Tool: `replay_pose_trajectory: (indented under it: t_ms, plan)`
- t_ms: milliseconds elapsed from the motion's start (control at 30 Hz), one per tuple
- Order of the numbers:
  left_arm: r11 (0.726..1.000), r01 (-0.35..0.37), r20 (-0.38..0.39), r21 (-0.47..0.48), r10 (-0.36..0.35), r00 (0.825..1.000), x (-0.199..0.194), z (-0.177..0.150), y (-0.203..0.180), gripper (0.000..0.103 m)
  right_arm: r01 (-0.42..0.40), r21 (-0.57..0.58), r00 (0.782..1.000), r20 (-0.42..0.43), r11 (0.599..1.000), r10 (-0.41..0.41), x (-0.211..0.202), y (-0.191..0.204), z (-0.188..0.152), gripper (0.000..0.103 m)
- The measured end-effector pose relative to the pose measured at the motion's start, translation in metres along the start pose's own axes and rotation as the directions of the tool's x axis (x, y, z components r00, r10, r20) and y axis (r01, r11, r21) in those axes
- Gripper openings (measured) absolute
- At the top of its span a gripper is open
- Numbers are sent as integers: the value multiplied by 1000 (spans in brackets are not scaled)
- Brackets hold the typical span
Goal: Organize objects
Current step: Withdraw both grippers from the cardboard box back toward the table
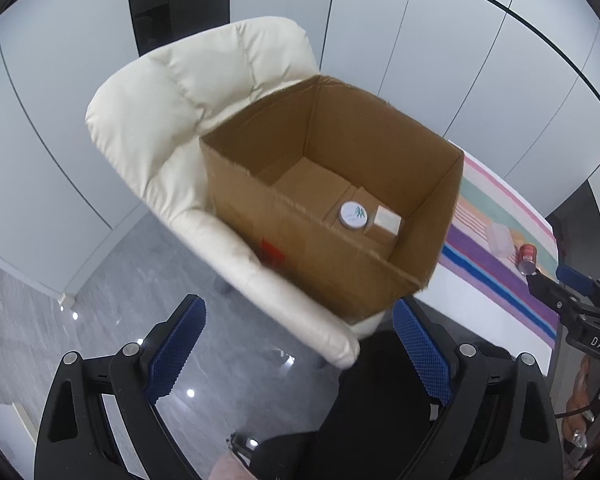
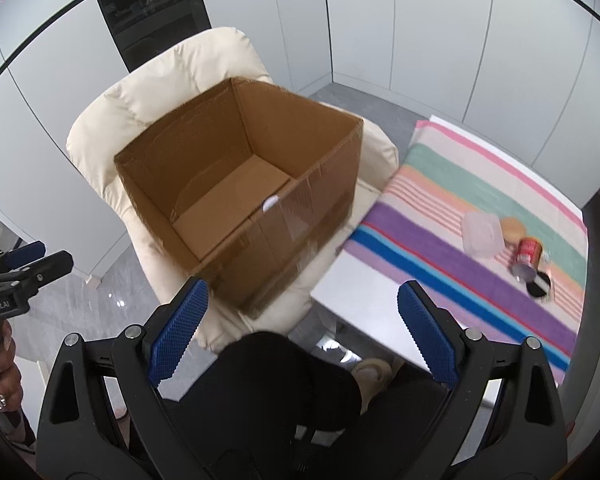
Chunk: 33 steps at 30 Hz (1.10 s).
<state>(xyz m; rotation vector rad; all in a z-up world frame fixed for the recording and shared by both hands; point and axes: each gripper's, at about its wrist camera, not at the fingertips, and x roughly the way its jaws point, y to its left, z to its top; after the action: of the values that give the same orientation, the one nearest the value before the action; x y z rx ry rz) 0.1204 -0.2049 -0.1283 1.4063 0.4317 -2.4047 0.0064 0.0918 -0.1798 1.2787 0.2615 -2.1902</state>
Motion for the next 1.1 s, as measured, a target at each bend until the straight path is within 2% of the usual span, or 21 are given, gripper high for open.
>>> replay_pose_trajectory:
  t_ms: [133,267,433,833,967,1100]
  plan:
    - [1000,-24,-7,1,24,1000,-4,-16,0,95,-16,18,1000,-16,1000,16,-11,-2,-20,97]
    - [1000,-19,-7,6,19,1000,-7,-22,-3,95,-23,21,1000,-8,1000,24,-22,-3,-32,97]
    - [1000,-18,16,1,18,1000,-11,-19,-5,95,-19,41,1000,2,999,19,-28,-7,-35,97]
    - [999,-22,16,36,22,1000,4,-12,-18,95,-11,100,1000,30,995,8,-40,-25,-36,97]
    - [999,-1,11,51,1,1000,10,-6,-30,95,1,143,999,41,990,-7,-44,-40,-40,97]
    - [994,14,14,104,-16,1000,16,-2,-55,95,21,194,999,40,981,-29,-47,-61,-48,97]
